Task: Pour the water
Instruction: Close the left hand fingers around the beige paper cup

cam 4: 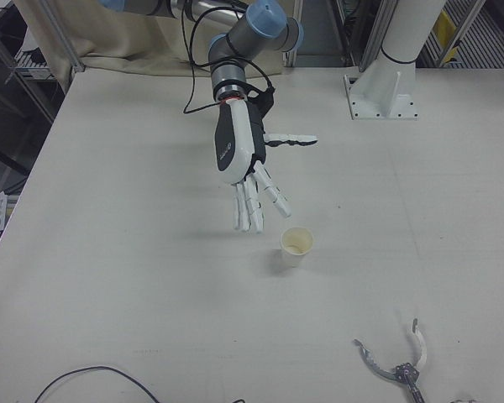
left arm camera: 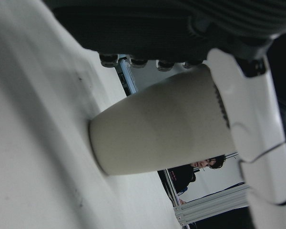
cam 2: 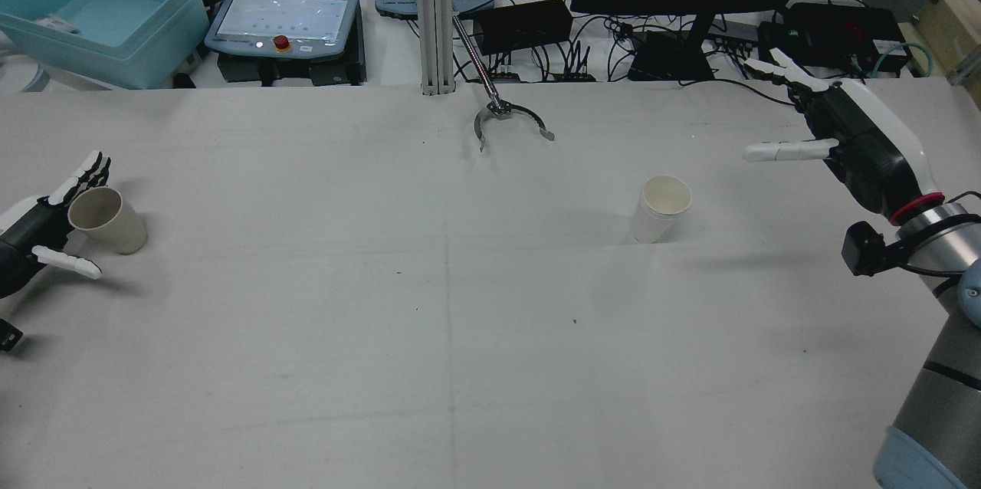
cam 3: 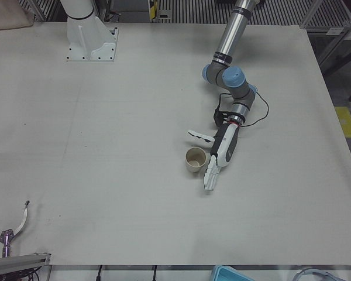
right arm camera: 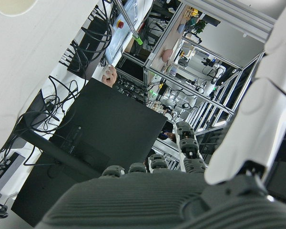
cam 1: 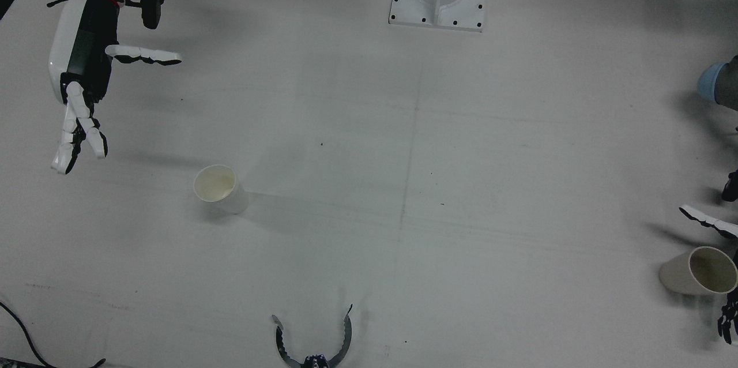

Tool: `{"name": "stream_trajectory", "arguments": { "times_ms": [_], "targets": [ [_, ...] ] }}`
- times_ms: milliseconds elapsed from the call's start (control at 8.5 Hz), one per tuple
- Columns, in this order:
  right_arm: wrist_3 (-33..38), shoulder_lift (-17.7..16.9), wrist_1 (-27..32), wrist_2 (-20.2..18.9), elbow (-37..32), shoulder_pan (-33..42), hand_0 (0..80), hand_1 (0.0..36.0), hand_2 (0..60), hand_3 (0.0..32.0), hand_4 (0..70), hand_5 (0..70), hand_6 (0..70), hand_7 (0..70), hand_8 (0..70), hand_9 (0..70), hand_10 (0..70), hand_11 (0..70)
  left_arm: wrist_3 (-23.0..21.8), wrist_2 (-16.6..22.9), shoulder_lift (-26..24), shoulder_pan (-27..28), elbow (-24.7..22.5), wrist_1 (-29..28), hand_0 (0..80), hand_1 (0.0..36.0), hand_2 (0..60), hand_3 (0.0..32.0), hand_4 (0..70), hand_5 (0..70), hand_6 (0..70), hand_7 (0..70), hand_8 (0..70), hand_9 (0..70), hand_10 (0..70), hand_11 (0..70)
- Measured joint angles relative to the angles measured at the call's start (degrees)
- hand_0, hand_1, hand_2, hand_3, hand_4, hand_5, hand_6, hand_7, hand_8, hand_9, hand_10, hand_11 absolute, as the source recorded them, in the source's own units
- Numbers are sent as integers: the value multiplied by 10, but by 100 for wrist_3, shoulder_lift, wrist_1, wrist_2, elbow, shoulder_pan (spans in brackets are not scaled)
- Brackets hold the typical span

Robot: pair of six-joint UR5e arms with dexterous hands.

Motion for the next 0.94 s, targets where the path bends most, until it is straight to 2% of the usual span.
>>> {"name": "stream_trajectory", "arguments": {
  "times_ms": [353, 588, 824, 941],
  "targets": [
    [-7, 6, 0, 7, -41, -60, 468, 116, 41, 0, 77, 56, 44, 59, 11, 0, 0, 0, -85, 54, -71, 7, -111, 33, 657, 295, 14, 96, 0, 0, 0, 1, 2, 14, 18, 60],
    [-2, 16, 7, 8, -115, -82, 466, 115, 38, 0, 77, 55, 43, 56, 12, 2, 0, 0, -93, 96, -165, 17, -93, 184, 593, 256, 25, 38, 7, 0, 0, 4, 0, 13, 17, 54],
    [4, 15, 5, 8, -141, -77, 465, 112, 37, 0, 74, 52, 41, 51, 12, 2, 0, 0, -103, 98, -231, 13, -60, 296, 576, 241, 28, 0, 28, 0, 0, 6, 0, 13, 17, 52],
    [3, 14, 7, 8, -144, -75, 465, 110, 36, 0, 77, 52, 43, 55, 13, 4, 0, 0, -105, 94, -245, 8, -55, 334, 566, 234, 41, 0, 57, 1, 0, 7, 0, 14, 18, 52]
  ]
}}
